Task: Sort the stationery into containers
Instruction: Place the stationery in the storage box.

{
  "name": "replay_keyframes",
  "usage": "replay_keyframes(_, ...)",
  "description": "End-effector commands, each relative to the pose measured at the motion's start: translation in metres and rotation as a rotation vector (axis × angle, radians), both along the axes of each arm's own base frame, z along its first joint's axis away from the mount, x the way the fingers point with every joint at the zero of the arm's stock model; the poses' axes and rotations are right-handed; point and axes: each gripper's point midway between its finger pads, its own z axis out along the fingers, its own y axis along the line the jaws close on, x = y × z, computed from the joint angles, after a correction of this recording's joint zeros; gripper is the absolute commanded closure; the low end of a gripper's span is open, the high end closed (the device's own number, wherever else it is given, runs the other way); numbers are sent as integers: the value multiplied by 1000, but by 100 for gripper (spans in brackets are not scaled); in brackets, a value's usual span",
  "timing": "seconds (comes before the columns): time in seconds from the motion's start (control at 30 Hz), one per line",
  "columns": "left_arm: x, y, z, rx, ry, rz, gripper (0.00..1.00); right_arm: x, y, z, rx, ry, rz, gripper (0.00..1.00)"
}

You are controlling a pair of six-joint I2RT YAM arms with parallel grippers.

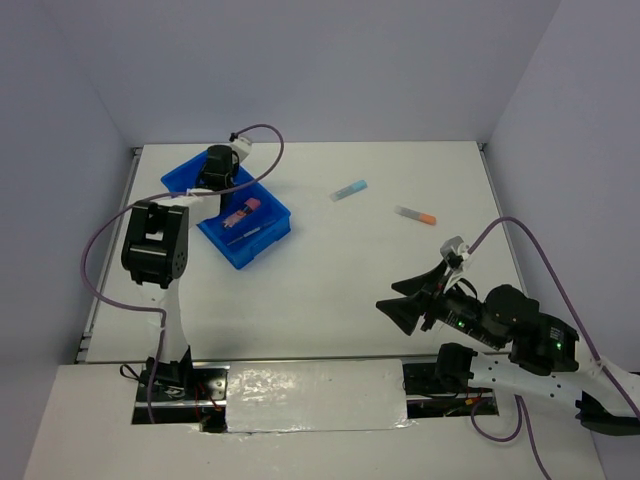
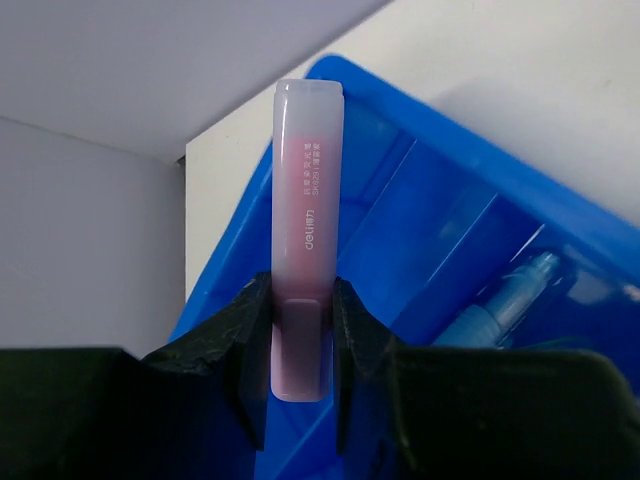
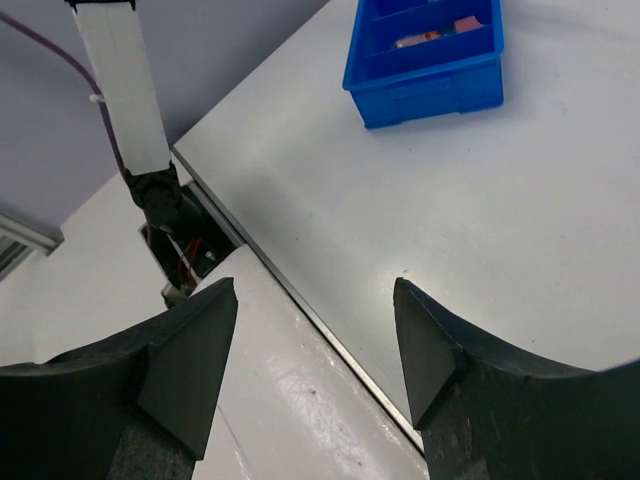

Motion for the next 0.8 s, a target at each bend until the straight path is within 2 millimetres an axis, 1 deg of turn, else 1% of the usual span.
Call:
replay_keyframes(0.0, 22, 2, 20, 37, -84, -53, 88, -1, 2, 18, -13, -59, 28, 29)
replay_keyframes(0.07, 22, 7, 21, 28, -99, -47, 85, 0, 3, 20, -21, -72, 28, 29)
replay_keyframes(0.17, 22, 21, 28, 3, -107, -43, 81, 4, 4, 18, -41, -79, 18, 29)
replay_keyframes(0.2, 22, 21, 33, -8, -115, -50, 79, 4, 6, 16, -48, -79, 22, 29)
replay_keyframes(0.33, 18, 27, 34, -19, -111, -49, 63, 5, 9, 18, -35, -89, 26, 29)
replay_keyframes(0.37, 16, 32, 34, -13, -114, -35, 52, 5, 10, 18, -35, -91, 26, 28)
replay_keyframes(0.43, 15, 36, 31, -19, -100, -33, 50, 6, 10, 17, -40, -91, 23, 28)
replay_keyframes(0.5, 13, 44, 33, -32, -109, -12, 43, 7, 9, 14, -49, -85, 13, 28)
replay_keyframes(0.53, 12, 46, 34, -39, -110, -12, 31, 7, 10, 14, -51, -83, 13, 28)
replay_keyframes(0.57, 12, 45, 34, -46, -110, -14, 23, 7, 10, 13, -52, -81, 13, 29)
replay_keyframes(0.6, 12, 46, 38, -49, -121, -15, 18, 8, 10, 13, -52, -79, 13, 28)
replay_keyframes(0.63, 11, 45, 41, -52, -132, -13, 9, 8, 10, 13, -51, -80, 11, 28)
replay_keyframes(0.67, 10, 45, 53, -74, -162, -11, 5, 9, 11, 13, -51, -85, 8, 28)
replay_keyframes(0.7, 10, 43, 59, -86, -176, -14, 2, 10, 12, 13, -51, -85, 5, 28)
replay_keyframes(0.73, 8, 40, 81, -102, -219, -22, 2, 12, 14, 14, -54, -86, -3, 27)
replay_keyframes(0.77, 9, 35, 93, -141, -246, -40, 1, 14, 15, 14, -60, -86, -11, 27)
